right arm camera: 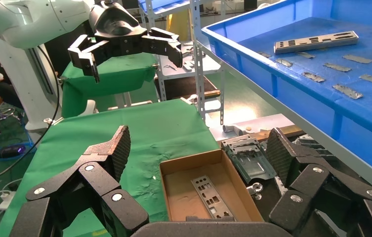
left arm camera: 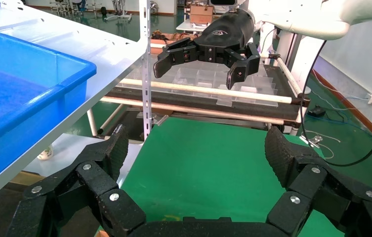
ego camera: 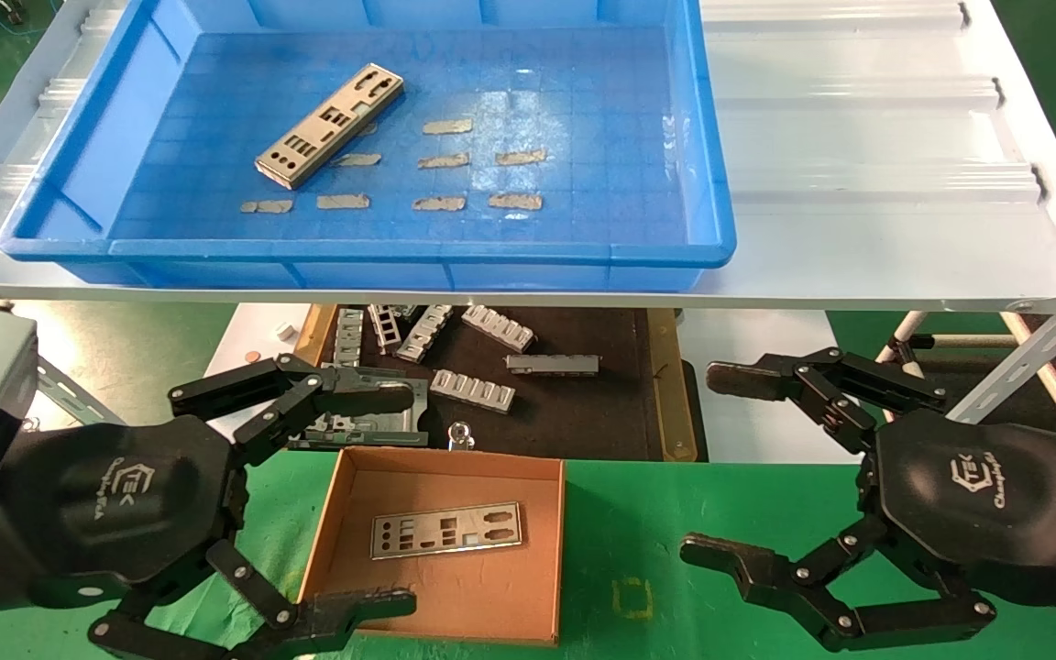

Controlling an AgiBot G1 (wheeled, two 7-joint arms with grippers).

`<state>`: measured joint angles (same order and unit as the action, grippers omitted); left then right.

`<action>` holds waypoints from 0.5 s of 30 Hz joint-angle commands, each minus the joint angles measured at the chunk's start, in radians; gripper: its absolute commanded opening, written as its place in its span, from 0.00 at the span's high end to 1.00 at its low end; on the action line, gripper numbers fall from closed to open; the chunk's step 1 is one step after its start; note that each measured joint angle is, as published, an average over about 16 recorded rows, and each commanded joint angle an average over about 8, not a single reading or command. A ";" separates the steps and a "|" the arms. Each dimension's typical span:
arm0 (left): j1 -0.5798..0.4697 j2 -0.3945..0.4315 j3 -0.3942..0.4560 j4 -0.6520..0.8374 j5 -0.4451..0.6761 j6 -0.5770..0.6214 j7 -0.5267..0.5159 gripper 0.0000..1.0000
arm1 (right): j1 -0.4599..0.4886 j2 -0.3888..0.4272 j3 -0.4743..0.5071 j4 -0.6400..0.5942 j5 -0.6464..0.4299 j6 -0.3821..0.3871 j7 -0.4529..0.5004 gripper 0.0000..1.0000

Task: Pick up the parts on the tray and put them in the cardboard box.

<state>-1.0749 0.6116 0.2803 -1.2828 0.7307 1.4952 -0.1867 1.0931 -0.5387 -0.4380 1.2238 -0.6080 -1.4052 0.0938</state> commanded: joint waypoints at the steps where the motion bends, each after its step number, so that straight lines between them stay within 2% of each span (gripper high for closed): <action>1: 0.000 0.000 0.000 0.000 0.000 0.000 0.000 0.00 | 0.000 0.000 0.000 0.000 0.000 0.000 0.000 0.00; 15: 0.000 0.000 0.000 0.000 0.000 0.000 0.000 0.00 | 0.000 0.000 0.000 0.000 0.000 0.000 0.000 0.00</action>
<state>-1.0749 0.6116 0.2803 -1.2828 0.7307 1.4952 -0.1867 1.0931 -0.5387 -0.4380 1.2238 -0.6080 -1.4052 0.0938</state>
